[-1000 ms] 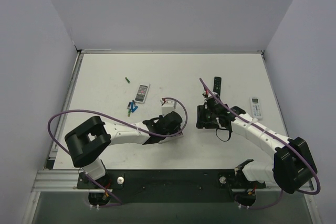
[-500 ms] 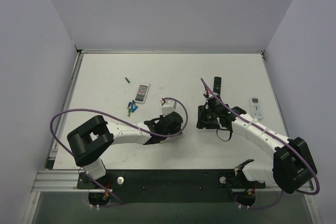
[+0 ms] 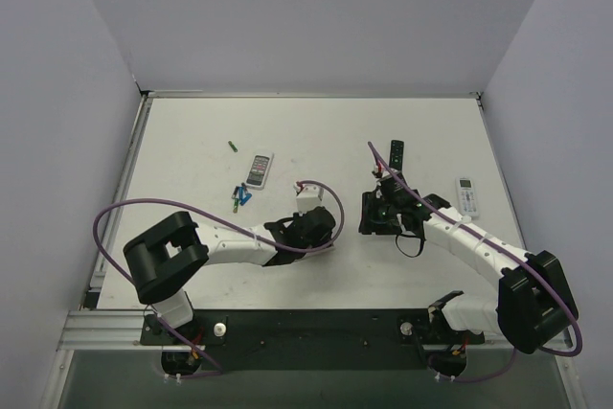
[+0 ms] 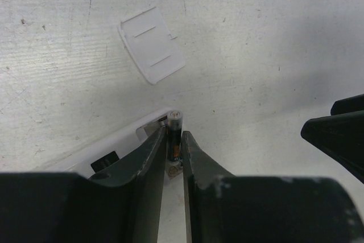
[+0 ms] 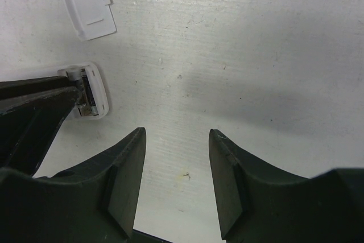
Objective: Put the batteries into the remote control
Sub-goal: Load the battery into the remote control.
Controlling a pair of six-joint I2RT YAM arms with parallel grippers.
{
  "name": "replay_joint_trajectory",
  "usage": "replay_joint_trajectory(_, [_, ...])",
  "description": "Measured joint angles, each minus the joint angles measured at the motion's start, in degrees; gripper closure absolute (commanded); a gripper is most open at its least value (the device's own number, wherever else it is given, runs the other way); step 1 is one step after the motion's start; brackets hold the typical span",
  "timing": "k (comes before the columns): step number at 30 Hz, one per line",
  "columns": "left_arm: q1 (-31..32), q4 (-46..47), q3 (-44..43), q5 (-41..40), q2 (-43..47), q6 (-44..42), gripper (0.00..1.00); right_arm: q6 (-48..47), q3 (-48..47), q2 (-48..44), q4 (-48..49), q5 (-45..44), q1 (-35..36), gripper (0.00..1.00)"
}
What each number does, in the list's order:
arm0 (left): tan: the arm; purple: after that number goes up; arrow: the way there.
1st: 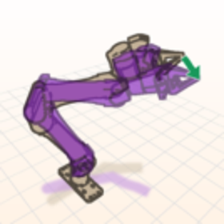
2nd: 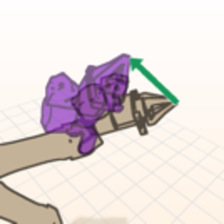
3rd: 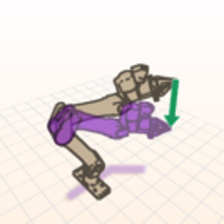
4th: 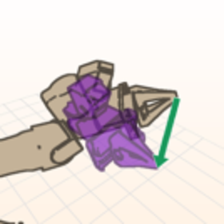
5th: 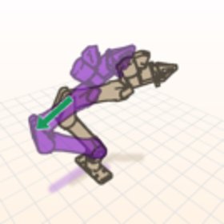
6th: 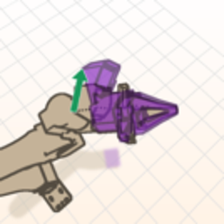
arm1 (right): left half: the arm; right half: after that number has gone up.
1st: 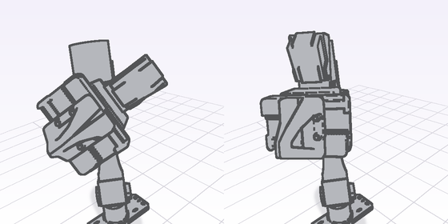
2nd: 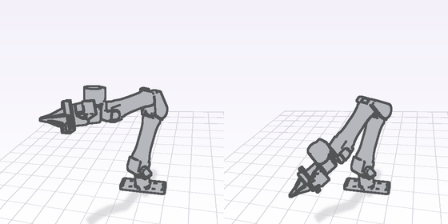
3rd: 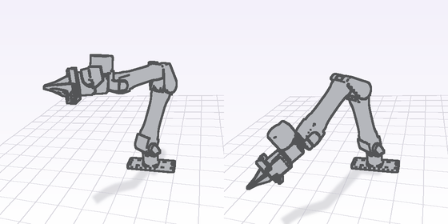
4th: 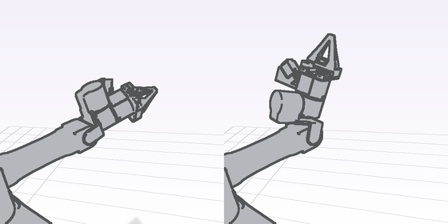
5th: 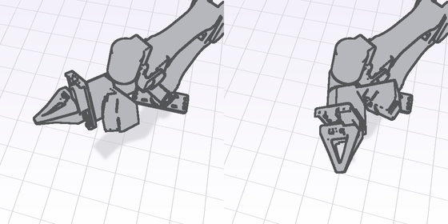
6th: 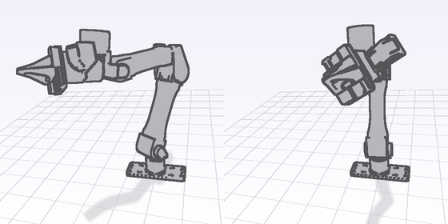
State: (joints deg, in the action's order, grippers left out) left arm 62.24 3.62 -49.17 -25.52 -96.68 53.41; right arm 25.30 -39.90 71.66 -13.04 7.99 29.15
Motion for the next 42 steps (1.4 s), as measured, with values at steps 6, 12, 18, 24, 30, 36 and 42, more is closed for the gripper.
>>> replay_joint_trajectory(6, [0.3, 0.0, 0.2, -0.1, 0.0, 0.7, 0.69, -0.1, 0.0, 0.0, 0.0, 0.4, -0.2, 0.56])
replay_joint_trajectory(12, [0.3, -0.2, 1.2, -0.5, 0.6, 1.7, 0.59, -0.5, 0.0, 0.0, 0.0, 0.9, -0.3, 0.57])
replay_joint_trajectory(18, [0.3, -2.0, 1.9, -1.6, 5.1, 0.3, 0.42, -2.4, -0.3, 0.0, 0.0, 2.4, -0.3, 0.59])
replay_joint_trajectory(24, [-3.0, -5.9, 2.6, 0.4, 13.4, -4.8, 0.35, -4.0, -4.3, 0.8, 0.0, 4.7, -0.2, 0.62])
replay_joint_trajectory(30, [-9.4, -7.8, 9.9, 7.6, 22.6, -17.2, 0.24, -4.4, -12.3, 7.9, 0.0, 8.1, 0.9, 0.72])
replay_joint_trajectory(36, [-10.4, -10.8, 13.4, 17.1, 24.7, -28.9, 0.16, -3.6, -20.0, 16.3, -2.0, 10.0, 3.7, 0.76])
replay_joint_trajectory(42, [-11.0, -10.7, 15.0, 24.0, 24.7, -34.8, 0.14, -0.8, -24.4, 23.5, -4.3, 11.5, 5.9, 0.80])
